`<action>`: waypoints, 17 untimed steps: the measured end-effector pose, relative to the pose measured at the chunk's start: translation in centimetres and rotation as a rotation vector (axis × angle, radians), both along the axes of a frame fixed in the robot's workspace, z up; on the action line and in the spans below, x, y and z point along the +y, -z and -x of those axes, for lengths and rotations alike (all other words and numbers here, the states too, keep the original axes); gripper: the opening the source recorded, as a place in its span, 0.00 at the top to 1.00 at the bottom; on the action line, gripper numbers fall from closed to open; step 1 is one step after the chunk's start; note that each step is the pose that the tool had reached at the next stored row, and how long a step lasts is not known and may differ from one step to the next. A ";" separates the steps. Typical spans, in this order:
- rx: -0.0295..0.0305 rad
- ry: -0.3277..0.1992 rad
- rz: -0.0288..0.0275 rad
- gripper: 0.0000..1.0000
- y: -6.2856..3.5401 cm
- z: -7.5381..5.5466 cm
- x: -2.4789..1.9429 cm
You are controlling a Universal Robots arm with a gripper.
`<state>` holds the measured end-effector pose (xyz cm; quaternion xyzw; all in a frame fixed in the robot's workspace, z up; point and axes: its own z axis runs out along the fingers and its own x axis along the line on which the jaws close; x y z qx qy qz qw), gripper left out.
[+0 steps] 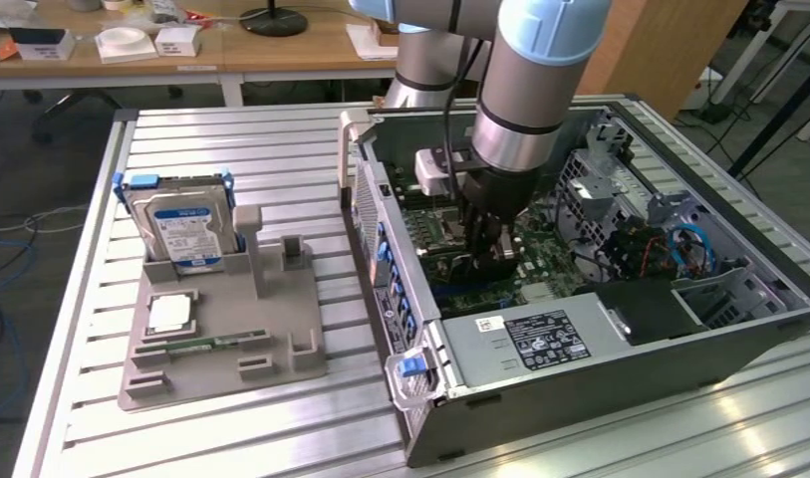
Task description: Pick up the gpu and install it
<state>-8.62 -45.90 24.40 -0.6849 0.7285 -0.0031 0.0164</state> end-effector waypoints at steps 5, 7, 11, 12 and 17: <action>0.0001 0.000 -0.0020 0.74 -0.30 -0.1 0.02; 0.0012 0.000 -0.0003 0.74 -0.62 -0.1 0.01; 0.0014 0.000 0.0001 0.74 -0.66 -0.1 -0.07; 0.0013 0.000 0.0004 0.74 -0.66 -0.1 -0.12; 0.0017 0.000 0.0019 0.74 -0.66 -0.1 -0.26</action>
